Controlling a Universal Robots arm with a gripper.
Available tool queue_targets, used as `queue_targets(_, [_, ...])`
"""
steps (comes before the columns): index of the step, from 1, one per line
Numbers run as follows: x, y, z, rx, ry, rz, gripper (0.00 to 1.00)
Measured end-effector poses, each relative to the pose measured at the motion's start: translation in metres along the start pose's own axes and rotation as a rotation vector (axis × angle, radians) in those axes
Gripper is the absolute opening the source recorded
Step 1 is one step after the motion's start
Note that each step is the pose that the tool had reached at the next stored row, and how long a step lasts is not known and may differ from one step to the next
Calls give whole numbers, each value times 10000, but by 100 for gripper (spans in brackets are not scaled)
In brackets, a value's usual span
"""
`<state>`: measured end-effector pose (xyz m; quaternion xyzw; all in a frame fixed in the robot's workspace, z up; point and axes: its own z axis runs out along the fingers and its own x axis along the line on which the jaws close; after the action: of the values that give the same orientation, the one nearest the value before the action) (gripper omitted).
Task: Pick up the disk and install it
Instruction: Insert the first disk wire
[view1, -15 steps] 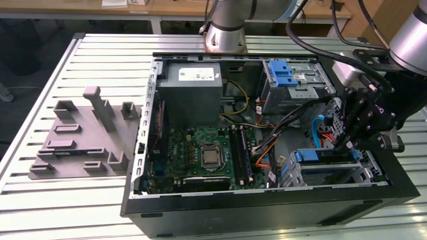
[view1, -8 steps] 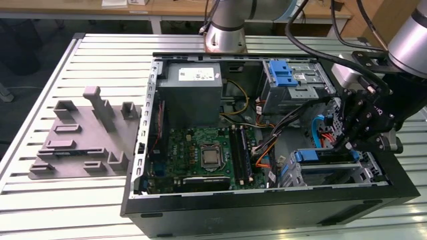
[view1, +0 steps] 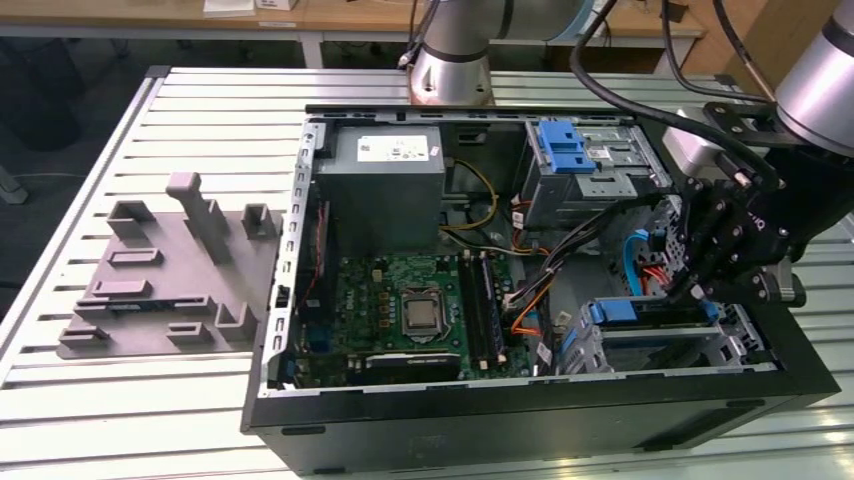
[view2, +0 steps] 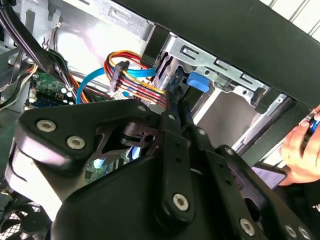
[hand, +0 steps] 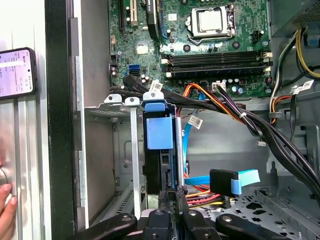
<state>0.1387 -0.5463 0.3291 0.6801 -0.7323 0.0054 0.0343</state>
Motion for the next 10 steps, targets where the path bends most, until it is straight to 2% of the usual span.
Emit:
queue_targets(1, [0,0,-2,0,1,0,17])
queue_targets(2, [1,0,-8,1,3,0,24])
queue_targets(10, [7,4,-112,2,8,0,24])
